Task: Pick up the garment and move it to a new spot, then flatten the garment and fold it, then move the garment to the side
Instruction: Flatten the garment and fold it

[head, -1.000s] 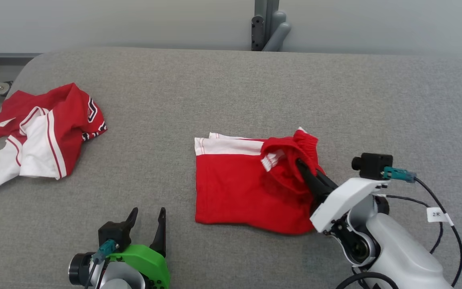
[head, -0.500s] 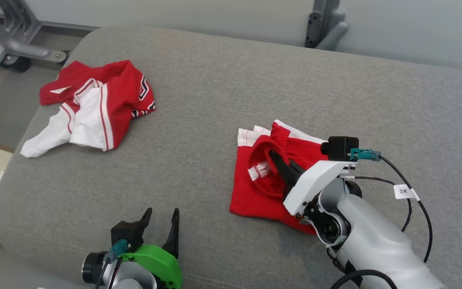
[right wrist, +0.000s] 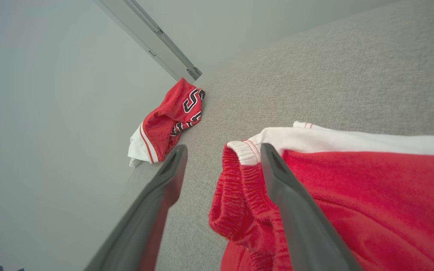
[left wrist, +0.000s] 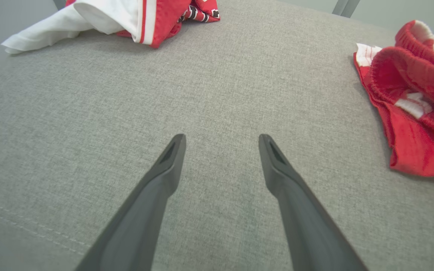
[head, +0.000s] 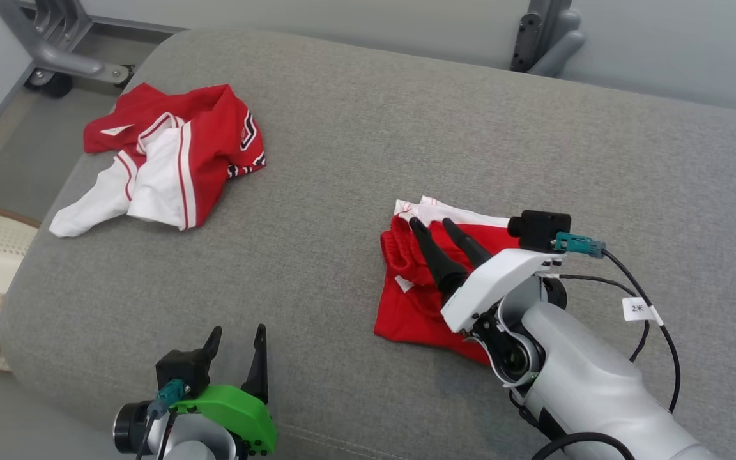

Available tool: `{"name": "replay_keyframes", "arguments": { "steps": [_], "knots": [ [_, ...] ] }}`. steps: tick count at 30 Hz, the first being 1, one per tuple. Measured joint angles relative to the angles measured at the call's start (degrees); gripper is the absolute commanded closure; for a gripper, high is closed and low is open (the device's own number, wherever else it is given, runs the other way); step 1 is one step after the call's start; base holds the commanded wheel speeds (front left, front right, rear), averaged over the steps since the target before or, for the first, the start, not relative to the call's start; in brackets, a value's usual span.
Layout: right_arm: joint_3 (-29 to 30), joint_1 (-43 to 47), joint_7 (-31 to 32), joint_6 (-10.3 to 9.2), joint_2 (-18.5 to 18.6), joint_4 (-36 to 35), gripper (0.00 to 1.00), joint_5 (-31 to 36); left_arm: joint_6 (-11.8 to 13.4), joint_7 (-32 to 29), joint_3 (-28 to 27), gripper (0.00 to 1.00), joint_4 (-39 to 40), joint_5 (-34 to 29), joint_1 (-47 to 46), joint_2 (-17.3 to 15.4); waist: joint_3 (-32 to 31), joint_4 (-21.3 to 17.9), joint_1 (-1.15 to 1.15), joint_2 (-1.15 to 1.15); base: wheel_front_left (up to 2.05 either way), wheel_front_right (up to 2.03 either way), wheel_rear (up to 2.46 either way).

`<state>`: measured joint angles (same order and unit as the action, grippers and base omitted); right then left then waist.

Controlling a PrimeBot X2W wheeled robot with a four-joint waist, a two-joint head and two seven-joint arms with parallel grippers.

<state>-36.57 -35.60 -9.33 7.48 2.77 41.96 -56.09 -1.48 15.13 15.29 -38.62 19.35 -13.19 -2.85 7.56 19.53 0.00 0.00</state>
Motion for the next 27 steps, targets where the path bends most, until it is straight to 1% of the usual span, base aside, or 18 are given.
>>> {"name": "replay_keyframes", "arguments": {
  "steps": [3, 5, 7, 8, 11, 14, 18, 22, 23, 25, 27],
  "knots": [
    [0.9, 0.3, -3.3, 0.01, 1.1, -2.1, 0.0, -0.8, 0.0, 0.0, -1.2, 0.0, 0.8, -1.1, 0.0, 0.0, -0.4, -1.7, 0.0, 0.0, 0.0, 0.0, 0.0],
    [2.0, 1.2, -4.8, 0.01, 3.2, -2.7, 0.0, 0.2, 0.0, 0.0, -1.9, 0.0, 1.2, -1.7, 0.1, 0.0, -1.0, -3.0, 0.0, 0.0, 0.0, 0.0, 0.0],
    [4.8, 3.1, -5.4, 0.0, 5.3, -2.3, 0.0, 0.9, 0.0, 0.0, -2.6, 0.0, 1.8, -2.2, 0.3, 0.0, -1.6, -4.4, 0.0, 0.0, 0.0, 0.0, 0.0],
    [6.1, 4.0, -5.5, 0.0, 6.2, -2.1, 0.0, 2.5, -0.1, 0.0, -3.1, 0.0, 2.2, -2.6, 0.6, 0.0, -1.9, -5.0, 0.0, 0.0, 0.0, 0.0, 0.0],
    [14.0, 6.7, -5.7, 0.0, 7.5, -3.7, 0.0, 8.1, 0.0, 0.0, -4.3, 0.0, 3.5, -3.8, 1.3, 0.0, -2.8, -6.8, 0.0, 0.0, 0.0, 0.0, 0.0],
    [20.8, 11.4, -5.7, 0.0, 7.1, -5.7, 0.0, 14.9, 0.0, 0.0, -5.7, 0.0, 4.6, -4.8, 2.4, 0.0, -3.6, -8.5, 0.0, 0.0, 0.0, 0.0, 0.0],
    [27.7, 16.8, -5.7, 0.0, 5.7, -8.8, 0.0, 23.5, 0.0, 0.0, -7.5, 0.0, 5.8, -5.6, 3.6, 0.0, -4.7, -10.3, 0.0, 0.0, 0.0, 0.0, 0.0],
    [32.6, 20.8, -5.7, 0.0, 4.0, -12.5, 0.0, 30.5, 0.0, 0.0, -9.2, 0.0, 7.1, -6.9, 5.0, 0.0, -5.8, -11.6, 0.0, 0.0, 0.0, 0.0, 0.0],
    [34.4, 22.6, -5.7, 0.0, 3.0, -14.0, 0.0, 32.7, -0.1, 0.0, -10.1, 0.0, 7.6, -7.5, 5.8, 0.0, -6.3, -12.2, 0.0, 0.0, 0.0, 0.0, 0.0],
    [35.0, 24.1, -5.7, 0.0, 2.3, -15.3, 0.0, 35.2, -0.3, 0.0, -11.0, 0.0, 8.2, -8.2, 6.8, 0.0, -6.8, -12.8, 0.0, 0.0, 0.0, 0.0, 0.0],
    [36.0, 25.2, -5.7, 0.0, 1.7, -16.5, 0.0, 36.0, -0.5, 0.0, -11.8, 0.0, 8.8, -8.6, 7.6, 0.0, -7.2, -13.4, 0.0, 0.0, 0.0, 0.0, 0.0]
  ]
}}
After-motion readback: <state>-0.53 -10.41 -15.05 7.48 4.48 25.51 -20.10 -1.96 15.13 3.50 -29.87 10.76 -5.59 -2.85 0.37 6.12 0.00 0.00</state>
